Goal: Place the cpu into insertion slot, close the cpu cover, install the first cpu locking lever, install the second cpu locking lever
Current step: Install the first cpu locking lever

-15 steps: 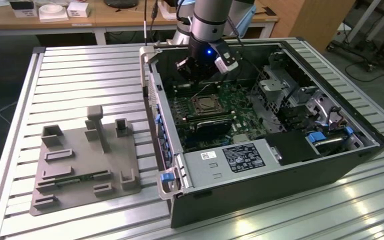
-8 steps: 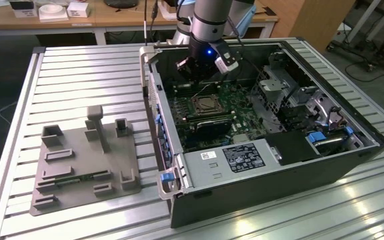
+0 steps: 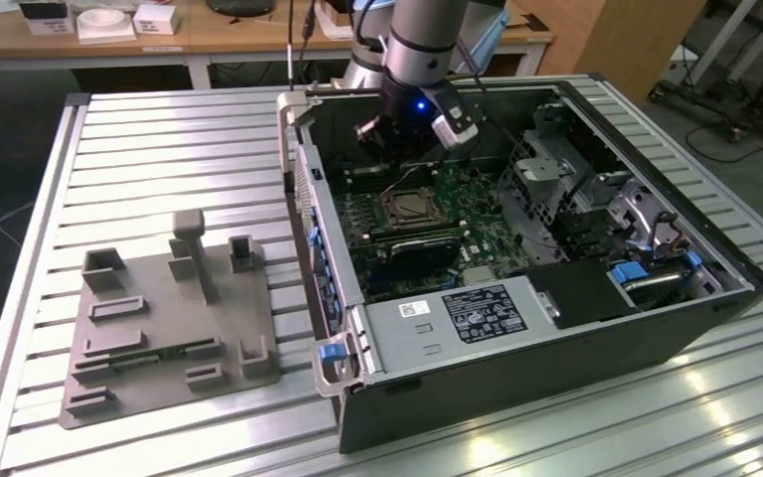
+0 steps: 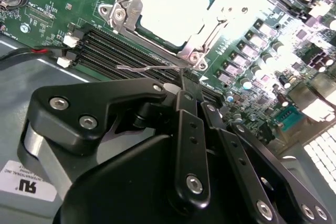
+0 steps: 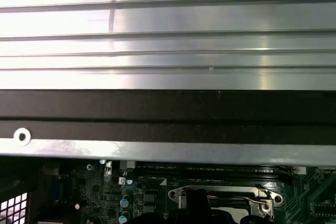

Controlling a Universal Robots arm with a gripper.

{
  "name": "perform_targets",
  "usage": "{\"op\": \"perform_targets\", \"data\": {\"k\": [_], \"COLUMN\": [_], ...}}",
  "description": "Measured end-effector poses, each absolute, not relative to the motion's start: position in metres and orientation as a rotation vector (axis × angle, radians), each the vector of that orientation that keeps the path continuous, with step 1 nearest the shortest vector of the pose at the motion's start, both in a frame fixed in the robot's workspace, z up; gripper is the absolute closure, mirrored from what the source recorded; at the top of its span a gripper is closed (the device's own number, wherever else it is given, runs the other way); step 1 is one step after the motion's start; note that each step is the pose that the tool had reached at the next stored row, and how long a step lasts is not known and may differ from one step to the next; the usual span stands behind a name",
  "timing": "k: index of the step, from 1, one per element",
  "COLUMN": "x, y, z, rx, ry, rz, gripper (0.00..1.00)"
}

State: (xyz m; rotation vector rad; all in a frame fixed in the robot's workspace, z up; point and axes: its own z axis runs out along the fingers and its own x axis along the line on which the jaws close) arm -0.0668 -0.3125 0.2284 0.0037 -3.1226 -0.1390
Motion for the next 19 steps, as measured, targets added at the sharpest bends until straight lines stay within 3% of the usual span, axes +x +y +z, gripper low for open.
{"op": "perform_targets", "data": {"k": [19], "x": [-0.054], "y": [-0.309], "z": [0.225], "rx": [0.004], "ry": [-3.131], "rz": [-0.139], "gripper": [0.89]}}
